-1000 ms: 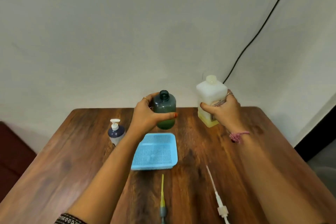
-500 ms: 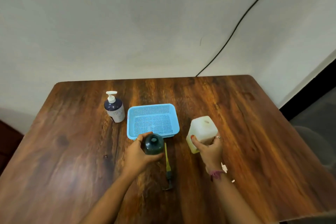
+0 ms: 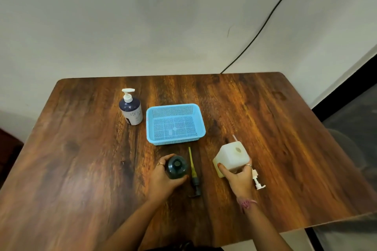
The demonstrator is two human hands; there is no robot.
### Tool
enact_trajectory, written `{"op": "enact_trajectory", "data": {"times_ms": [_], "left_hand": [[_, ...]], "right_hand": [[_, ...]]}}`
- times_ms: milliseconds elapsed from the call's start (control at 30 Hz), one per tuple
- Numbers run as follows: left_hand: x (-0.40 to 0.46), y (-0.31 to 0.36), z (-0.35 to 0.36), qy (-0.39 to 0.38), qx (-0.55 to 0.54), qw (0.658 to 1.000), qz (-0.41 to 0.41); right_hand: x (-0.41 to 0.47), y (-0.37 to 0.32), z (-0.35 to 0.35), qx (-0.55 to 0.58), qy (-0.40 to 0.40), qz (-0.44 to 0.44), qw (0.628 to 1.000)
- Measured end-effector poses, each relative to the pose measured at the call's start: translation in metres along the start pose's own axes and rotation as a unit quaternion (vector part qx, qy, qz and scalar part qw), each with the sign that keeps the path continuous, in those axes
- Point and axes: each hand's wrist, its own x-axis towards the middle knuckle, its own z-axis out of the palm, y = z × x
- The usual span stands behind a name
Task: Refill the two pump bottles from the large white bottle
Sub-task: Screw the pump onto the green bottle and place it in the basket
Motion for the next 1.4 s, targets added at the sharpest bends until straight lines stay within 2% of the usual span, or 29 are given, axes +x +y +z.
{"op": "enact_trajectory", "data": {"times_ms": [100,267,333,367,400,433,500,533,633,833,933,1033,1200,1400], "left_hand": [[0.001,0.0,0.0,-0.015,0.0,1.0,-0.003],[-0.002,-0.001,0.0,-0.02,-0.006,1.0,-0.018],[-0.002,-0.001,0.0,-0.018,-0.013,1.0,-0.019],[-0.002,-0.001,0.0,-0.016,-0.016,1.0,-0.018],[-0.002,-0.002,0.0,-0.015,-0.015,1.0,-0.018],[-0.001,-0.004,0.0,-0.014,-0.014,1.0,-0.019],[-0.001,-0.005,0.001,-0.016,-0.006,1.0,-0.021],[-0.001,-0.005,0.001,-0.019,-0.002,1.0,-0.021],[-0.002,-0.003,0.001,-0.023,-0.002,1.0,-0.017],[0.001,-0.008,0.0,-0.018,-0.001,1.0,-0.012],[0.001,-0.007,-0.001,-0.01,0.004,1.0,-0.009],[0.0,-0.005,-0.004,0.0,0.009,1.0,0.001],[0.005,0.012,-0.015,0.02,-0.006,0.999,0.024],[0.019,0.063,-0.027,0.038,-0.048,0.996,0.064]], "right_hand": [[-0.009,0.004,-0.001,-0.017,0.011,0.029,0.999],[-0.043,0.026,0.007,0.004,0.05,0.142,0.989],[-0.053,0.038,0.01,-0.086,0.005,0.101,0.991],[-0.056,0.04,0.01,-0.145,-0.05,0.053,0.987],[-0.057,0.039,0.01,-0.213,-0.122,-0.007,0.969],[-0.056,0.036,0.009,-0.278,-0.201,-0.068,0.937],[-0.051,0.029,0.011,-0.38,-0.325,-0.175,0.848],[-0.047,0.026,0.014,-0.42,-0.354,-0.215,0.808],[-0.038,0.021,0.026,-0.506,-0.362,-0.282,0.73],[-0.029,0.021,0.04,-0.551,-0.308,-0.356,0.689],[-0.024,0.021,0.046,-0.56,-0.311,-0.353,0.682],[-0.021,0.025,0.049,-0.543,-0.34,-0.335,0.691],[-0.017,0.014,0.042,-0.465,-0.351,-0.319,0.747],[-0.006,-0.071,0.02,-0.346,-0.272,-0.355,0.824]]}}
